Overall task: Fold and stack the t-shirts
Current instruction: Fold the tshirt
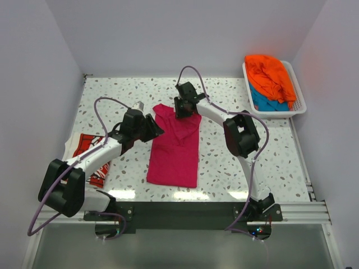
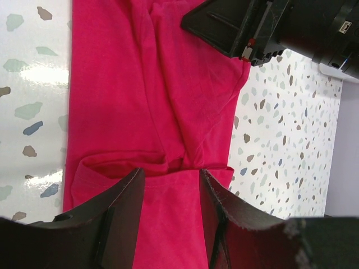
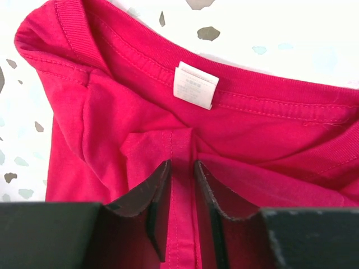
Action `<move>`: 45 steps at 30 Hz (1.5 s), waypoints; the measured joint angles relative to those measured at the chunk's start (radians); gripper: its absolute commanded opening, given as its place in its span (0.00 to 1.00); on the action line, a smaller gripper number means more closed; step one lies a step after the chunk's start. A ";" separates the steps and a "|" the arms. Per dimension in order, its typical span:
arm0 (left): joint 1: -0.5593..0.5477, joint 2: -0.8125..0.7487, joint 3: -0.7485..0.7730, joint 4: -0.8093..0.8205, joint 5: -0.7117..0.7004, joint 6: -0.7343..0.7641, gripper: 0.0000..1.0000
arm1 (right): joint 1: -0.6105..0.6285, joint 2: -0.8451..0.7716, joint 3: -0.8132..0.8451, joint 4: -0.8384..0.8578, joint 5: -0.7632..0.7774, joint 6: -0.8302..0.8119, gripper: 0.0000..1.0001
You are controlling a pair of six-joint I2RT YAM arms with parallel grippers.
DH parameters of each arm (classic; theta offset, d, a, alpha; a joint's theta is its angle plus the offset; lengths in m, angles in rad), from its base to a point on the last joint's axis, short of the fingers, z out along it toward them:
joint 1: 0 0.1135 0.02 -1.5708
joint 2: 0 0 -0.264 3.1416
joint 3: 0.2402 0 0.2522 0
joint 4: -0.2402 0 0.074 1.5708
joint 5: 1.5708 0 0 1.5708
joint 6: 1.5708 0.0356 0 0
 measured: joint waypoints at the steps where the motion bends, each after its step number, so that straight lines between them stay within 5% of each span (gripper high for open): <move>1: 0.000 0.001 0.000 0.003 0.002 0.000 0.48 | 0.000 0.000 -0.001 0.003 -0.005 0.000 0.24; 8: 0.000 0.020 0.002 0.020 0.010 0.000 0.48 | 0.000 0.000 -0.002 0.010 -0.045 0.005 0.00; 17: 0.000 0.130 0.084 0.048 -0.029 -0.027 0.48 | 0.000 -0.050 -0.112 0.068 -0.043 0.031 0.00; 30: 0.001 0.463 0.381 0.063 -0.161 -0.048 0.42 | 0.000 -0.634 -0.552 0.217 0.097 0.129 0.00; 45: -0.003 0.650 0.560 0.008 -0.212 0.022 0.43 | -0.001 -0.897 -0.780 0.227 0.193 0.163 0.00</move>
